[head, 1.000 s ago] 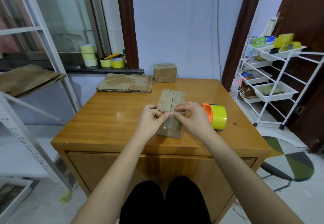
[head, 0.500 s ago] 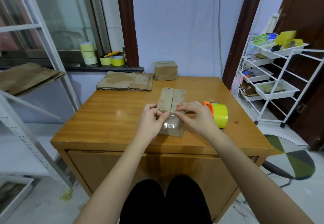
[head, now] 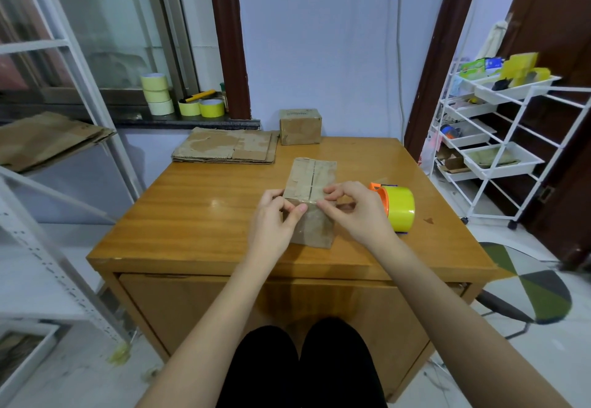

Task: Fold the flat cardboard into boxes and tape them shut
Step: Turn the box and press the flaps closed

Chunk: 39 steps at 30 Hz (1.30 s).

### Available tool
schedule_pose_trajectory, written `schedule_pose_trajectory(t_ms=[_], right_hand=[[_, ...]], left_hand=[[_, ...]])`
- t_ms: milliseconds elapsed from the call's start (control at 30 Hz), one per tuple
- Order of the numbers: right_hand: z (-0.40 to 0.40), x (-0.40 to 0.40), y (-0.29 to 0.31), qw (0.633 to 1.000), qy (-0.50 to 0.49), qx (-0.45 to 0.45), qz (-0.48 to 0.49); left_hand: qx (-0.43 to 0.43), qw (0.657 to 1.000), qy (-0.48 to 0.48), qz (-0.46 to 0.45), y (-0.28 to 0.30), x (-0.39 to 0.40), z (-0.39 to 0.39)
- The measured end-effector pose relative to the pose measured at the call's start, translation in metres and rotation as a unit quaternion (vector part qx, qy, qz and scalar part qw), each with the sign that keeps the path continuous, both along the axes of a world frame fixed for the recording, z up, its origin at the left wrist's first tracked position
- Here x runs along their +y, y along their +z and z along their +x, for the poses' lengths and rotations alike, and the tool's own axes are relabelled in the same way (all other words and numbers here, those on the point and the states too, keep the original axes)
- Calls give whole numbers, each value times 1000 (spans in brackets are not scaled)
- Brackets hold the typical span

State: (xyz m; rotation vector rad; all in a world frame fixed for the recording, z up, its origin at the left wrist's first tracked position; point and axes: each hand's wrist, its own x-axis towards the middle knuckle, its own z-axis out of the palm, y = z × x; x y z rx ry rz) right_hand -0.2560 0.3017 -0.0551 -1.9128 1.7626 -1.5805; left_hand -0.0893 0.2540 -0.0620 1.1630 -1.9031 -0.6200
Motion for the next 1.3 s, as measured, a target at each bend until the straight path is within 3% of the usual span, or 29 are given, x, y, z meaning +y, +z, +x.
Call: schedule_pose_trajectory(t_ms=[133,467,700,867,933,1033,1100,1200,1300], right_hand=[[-1,4,-7,998,9,50,-35],[-2,3,-15,996,22,71,-54],[-9,5,-21,986,42,148,-58],[-16,5,-26,978,90,187,-19],[-18,7,-25,983,96,156,-1],[-15,8,-15,995,72,74,-4],[-8,5,-9,998,44,39,-18],[-1,-3,-5,999,1,38,-35],[-2,-7,-10,996,5,72,-48]], left_hand=[[-5,998,6,-59,-9,0,-1],[-13,990,5,-142,-26,-7,-3],[-4,990,-34,-140,-32,-12,5],[-93,987,-56,-123,-31,-10,16],[-121,983,-46,-130,-28,-9,20],[-66,984,-24,-166,-17,-9,22],[-76,978,-40,-191,-5,-10,17],[-107,969,-65,-212,3,-16,8],[-75,970,-69,-221,0,-22,6]])
